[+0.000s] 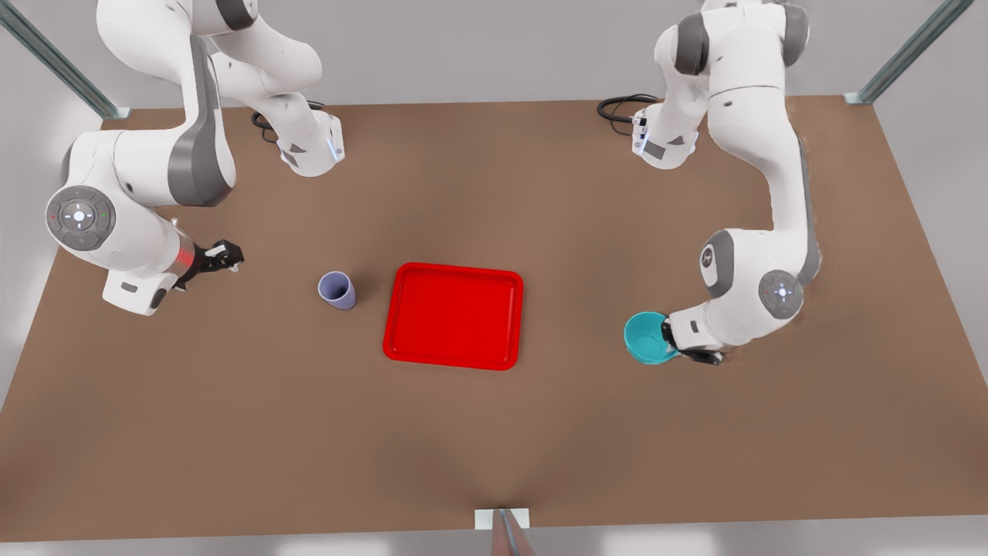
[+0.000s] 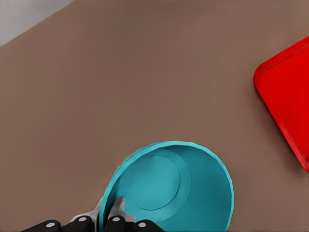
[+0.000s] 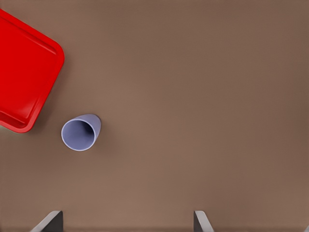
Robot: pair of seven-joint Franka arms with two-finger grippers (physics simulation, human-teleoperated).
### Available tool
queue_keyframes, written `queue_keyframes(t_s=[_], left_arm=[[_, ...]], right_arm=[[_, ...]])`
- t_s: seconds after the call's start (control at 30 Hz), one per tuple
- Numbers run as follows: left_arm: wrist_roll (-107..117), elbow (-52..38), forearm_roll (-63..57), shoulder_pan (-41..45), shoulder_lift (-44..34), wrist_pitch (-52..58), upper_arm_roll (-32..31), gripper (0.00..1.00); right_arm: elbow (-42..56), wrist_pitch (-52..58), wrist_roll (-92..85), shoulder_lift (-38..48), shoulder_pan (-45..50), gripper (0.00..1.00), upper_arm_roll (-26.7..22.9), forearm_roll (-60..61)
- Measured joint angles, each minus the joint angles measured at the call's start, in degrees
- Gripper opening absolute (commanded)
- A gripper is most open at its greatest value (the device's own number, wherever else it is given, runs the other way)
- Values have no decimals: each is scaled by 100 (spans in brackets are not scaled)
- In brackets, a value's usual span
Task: Place the bowl on the tray with the left arm and the cup on the tray with the right arm
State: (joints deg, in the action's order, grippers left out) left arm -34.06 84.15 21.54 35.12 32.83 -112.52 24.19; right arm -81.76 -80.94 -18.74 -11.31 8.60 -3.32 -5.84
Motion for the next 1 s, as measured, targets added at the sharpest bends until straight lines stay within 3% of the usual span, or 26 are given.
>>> queue_keyframes(t_s=[0.2,0.47,0.5,0.53,0.57,0.67,0.73,0.83,0.87,0.93,1.0], left_arm=[[2301,-1701,-42,193,1208,471,-1648,21],[4864,-2021,-43,238,1754,333,-2084,21],[5110,-2022,-43,238,1809,308,-2089,30],[5334,-2017,-31,240,1846,285,-2091,93],[5524,-2007,-5,240,1865,263,-2091,100],[5969,-1995,145,230,1832,206,-2076,100],[6184,-2061,26,-76,1028,685,-1543,100],[6038,-2727,-245,-619,-43,2084,406,100],[5905,-2825,-492,-728,-225,2498,651,100],[5670,-2378,-1010,-2053,-1021,3073,-848,100],[5497,-1624,-1409,-2575,-1679,3288,-1619,100]], right_arm=[[0,3,-2,0,-5,100,0,0],[0,4,-1,-15,1,100,0,0],[0,4,-1,-16,1,100,0,0],[0,4,-1,-17,1,100,0,1],[0,4,-1,-17,1,100,0,2],[0,4,-1,-25,7,100,0,4],[0,4,0,-26,10,100,0,6],[-71,3,7,-59,104,100,-3,8],[-106,-2,58,-153,265,100,-3,44],[-130,-44,296,-532,782,100,4,240],[-139,-162,657,-937,1317,100,8,452]])
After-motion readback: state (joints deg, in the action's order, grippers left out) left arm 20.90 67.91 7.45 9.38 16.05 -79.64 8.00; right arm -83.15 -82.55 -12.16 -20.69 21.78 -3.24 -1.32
